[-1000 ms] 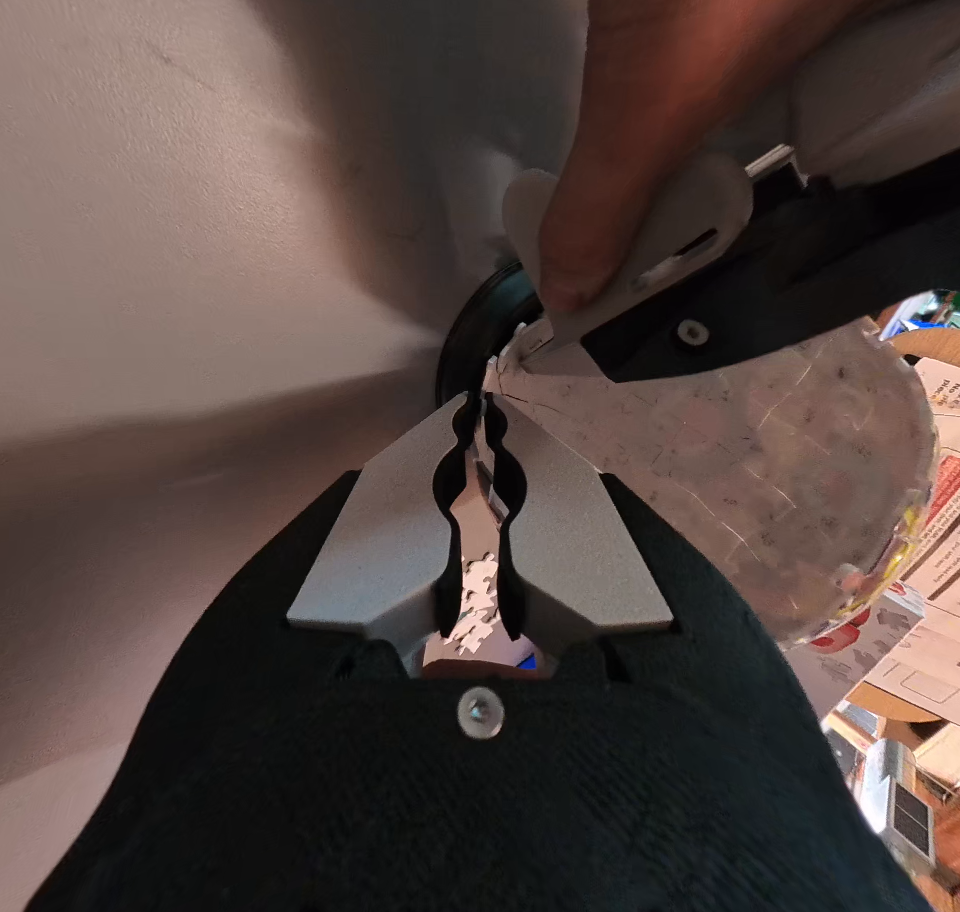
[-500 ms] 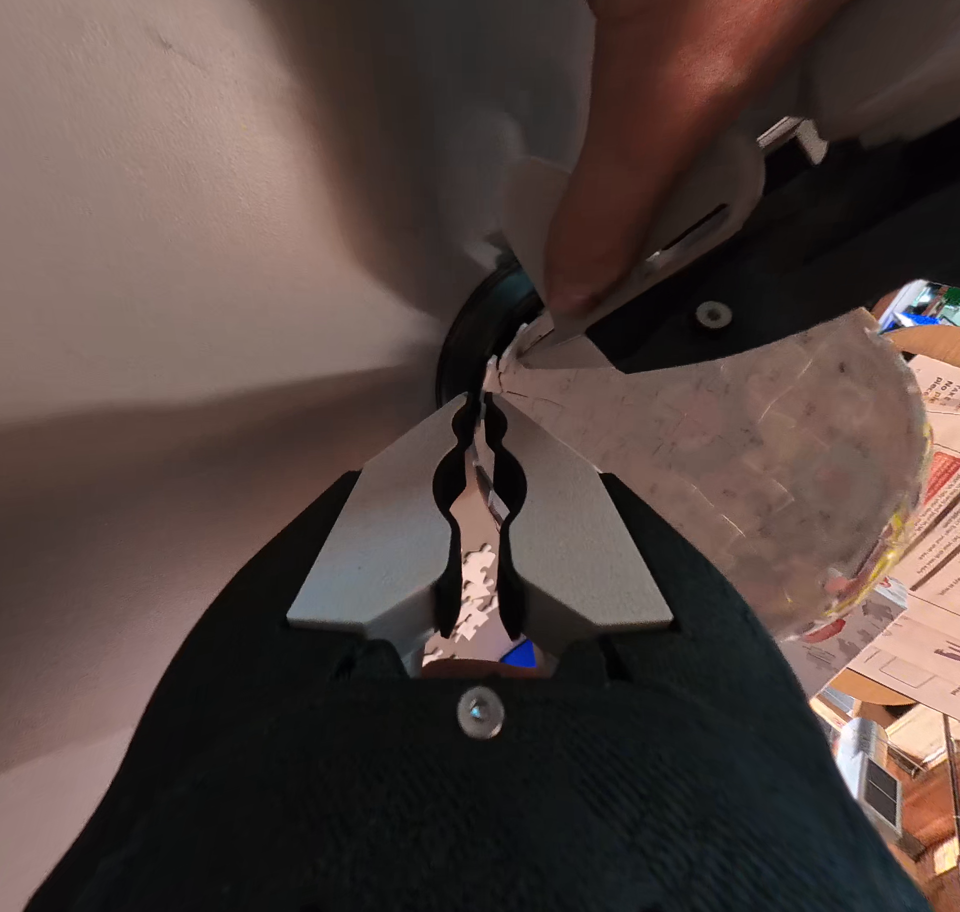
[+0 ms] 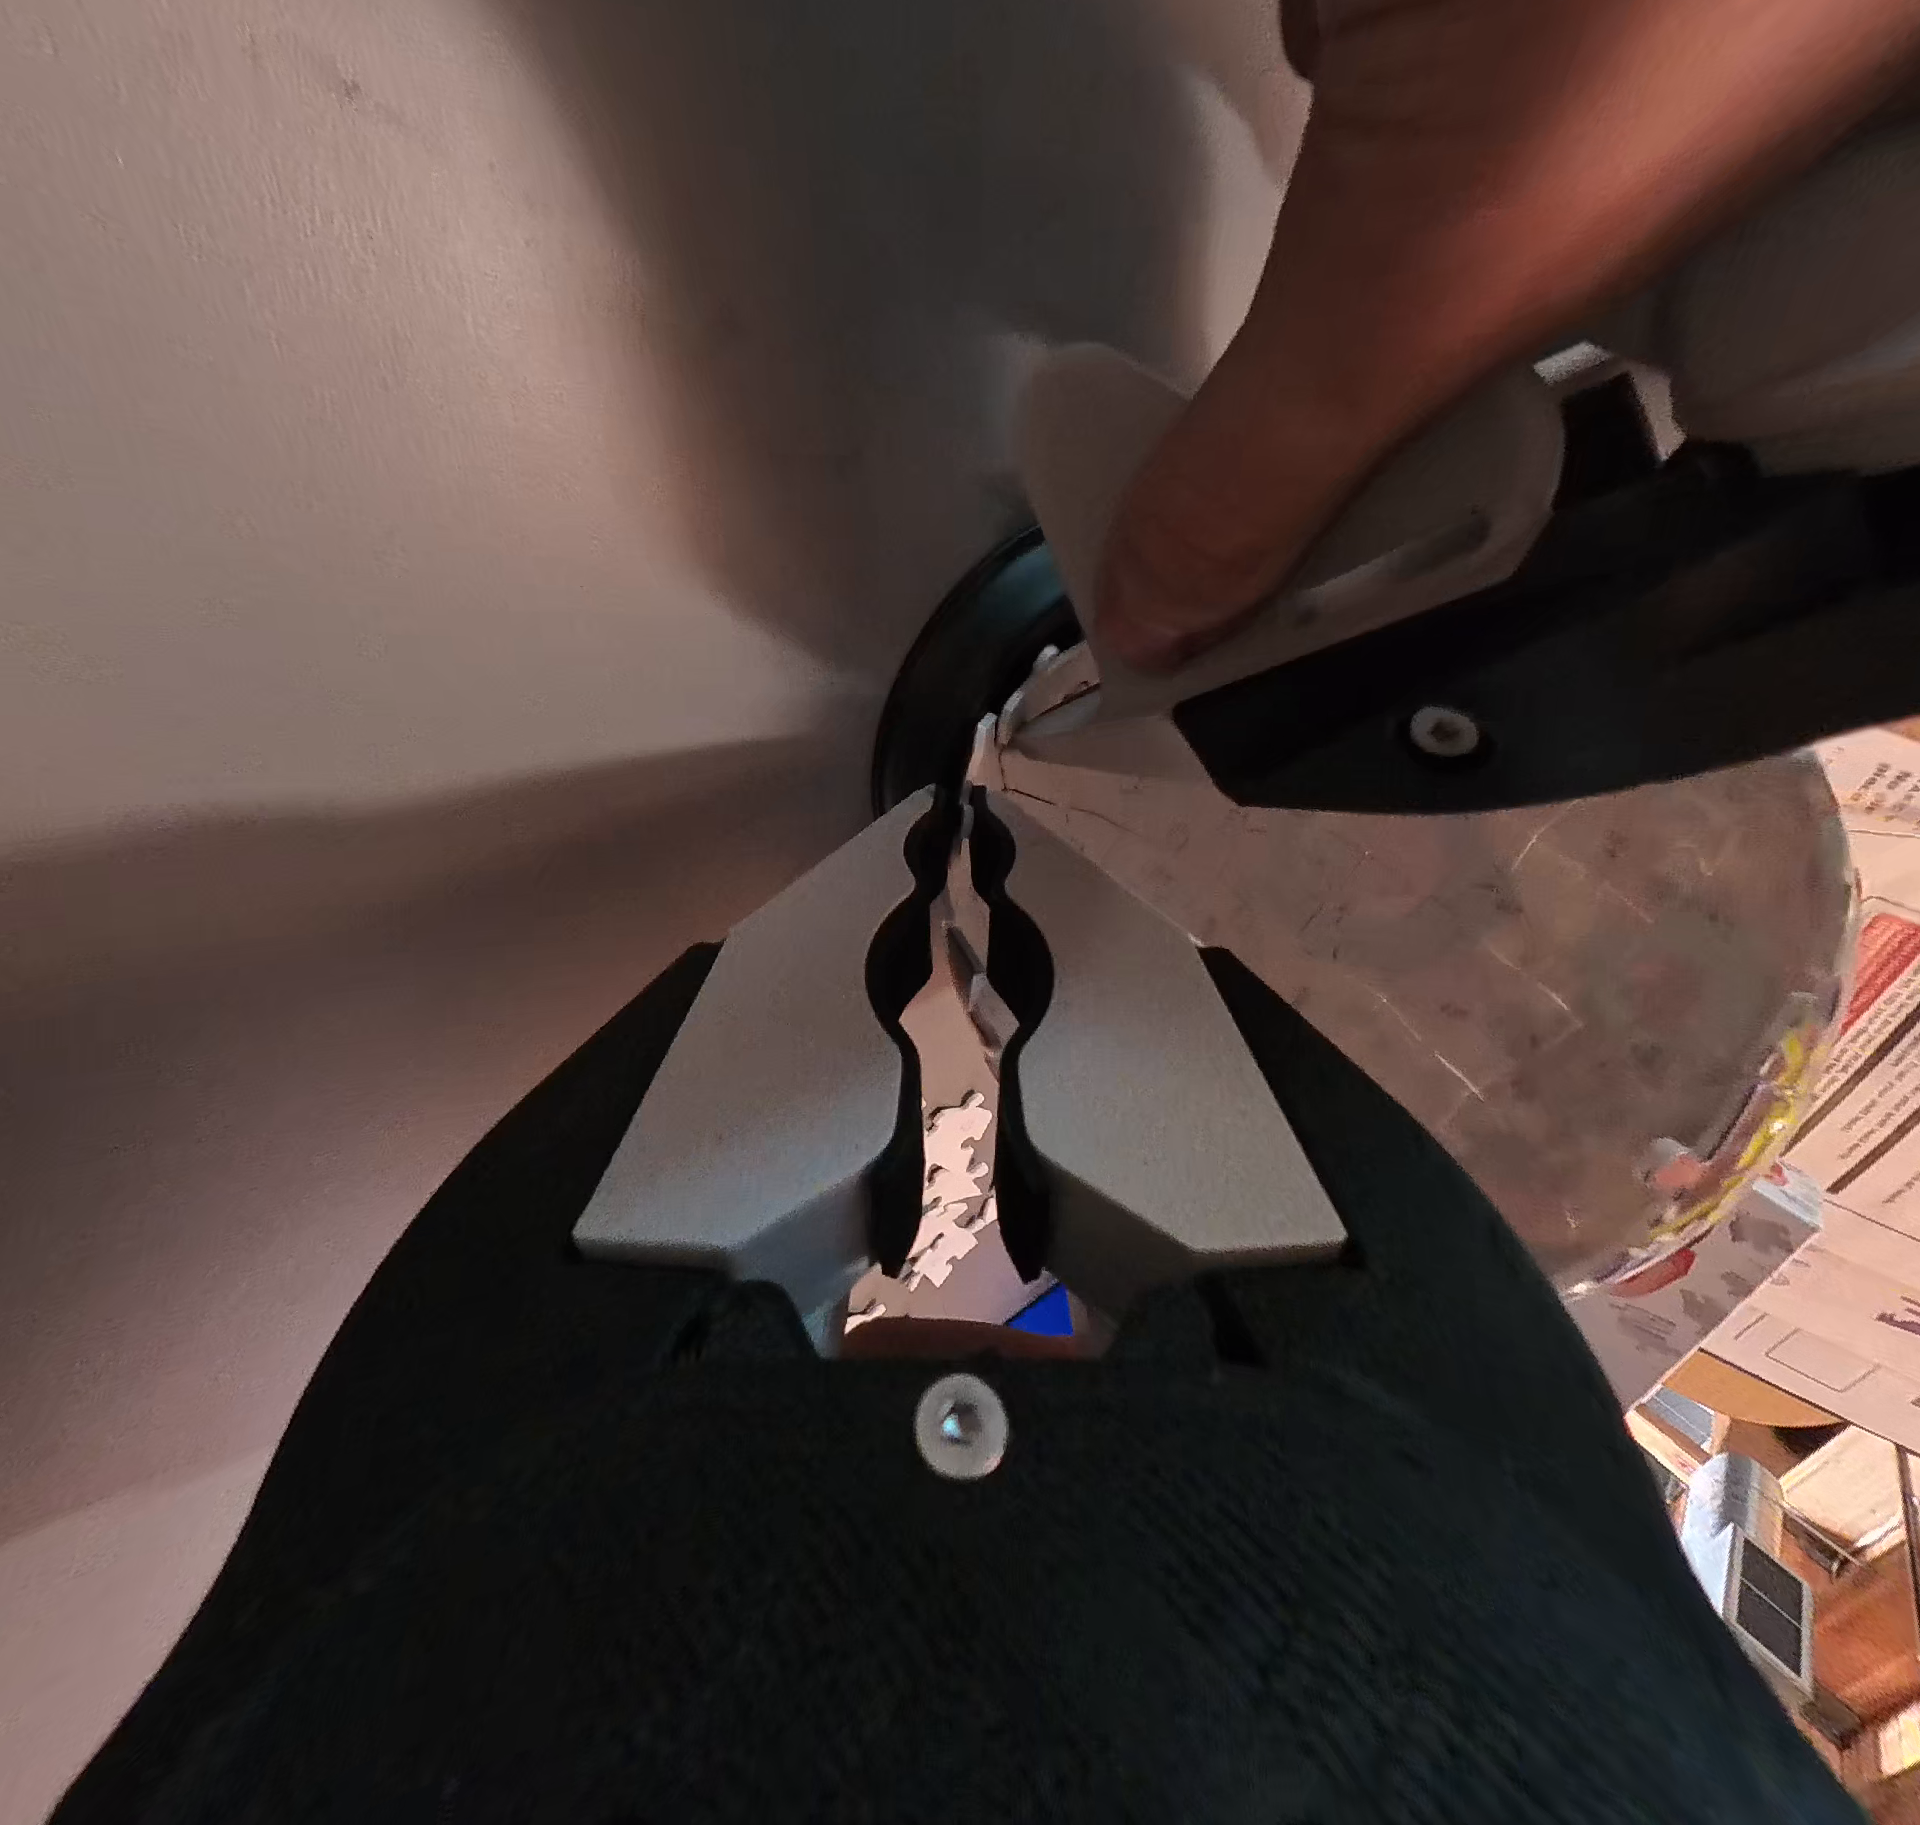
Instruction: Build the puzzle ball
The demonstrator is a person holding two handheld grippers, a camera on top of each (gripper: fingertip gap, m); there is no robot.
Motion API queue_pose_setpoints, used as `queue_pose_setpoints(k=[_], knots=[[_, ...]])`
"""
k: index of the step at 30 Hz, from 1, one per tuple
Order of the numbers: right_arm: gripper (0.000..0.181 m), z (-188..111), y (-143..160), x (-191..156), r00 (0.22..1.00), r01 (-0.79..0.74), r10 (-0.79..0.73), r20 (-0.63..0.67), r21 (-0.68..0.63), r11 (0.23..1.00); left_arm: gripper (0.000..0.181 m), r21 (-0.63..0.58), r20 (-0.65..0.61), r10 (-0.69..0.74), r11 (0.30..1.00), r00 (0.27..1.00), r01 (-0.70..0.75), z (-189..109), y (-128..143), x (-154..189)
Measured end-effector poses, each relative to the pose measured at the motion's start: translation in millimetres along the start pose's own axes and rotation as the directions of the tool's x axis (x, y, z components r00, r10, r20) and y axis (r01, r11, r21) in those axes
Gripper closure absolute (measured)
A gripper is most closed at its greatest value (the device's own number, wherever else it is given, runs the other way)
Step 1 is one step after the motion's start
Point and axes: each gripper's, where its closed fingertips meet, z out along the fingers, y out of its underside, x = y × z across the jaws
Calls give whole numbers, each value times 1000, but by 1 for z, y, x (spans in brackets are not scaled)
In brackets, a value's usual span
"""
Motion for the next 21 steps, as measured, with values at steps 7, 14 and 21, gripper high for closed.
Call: queue_pose_setpoints(k=[7, 14, 21], knots=[[180, 0, 0, 0, 1000, -5, 5, -6, 2, 1000, 120, -46, 14, -33, 998, 999, 33, 0, 1, 0], [180, 1, 1, 0, 1000, -8, 8, -19, -12, 1000, 120, -26, 11, -35, 999, 999, 36, 0, 0, -1], [180, 1, 3, -1, 1000, 9, -9, -5, -39, 999, 122, 55, -11, -78, 995, 997, 79, 1, -5, 1]])
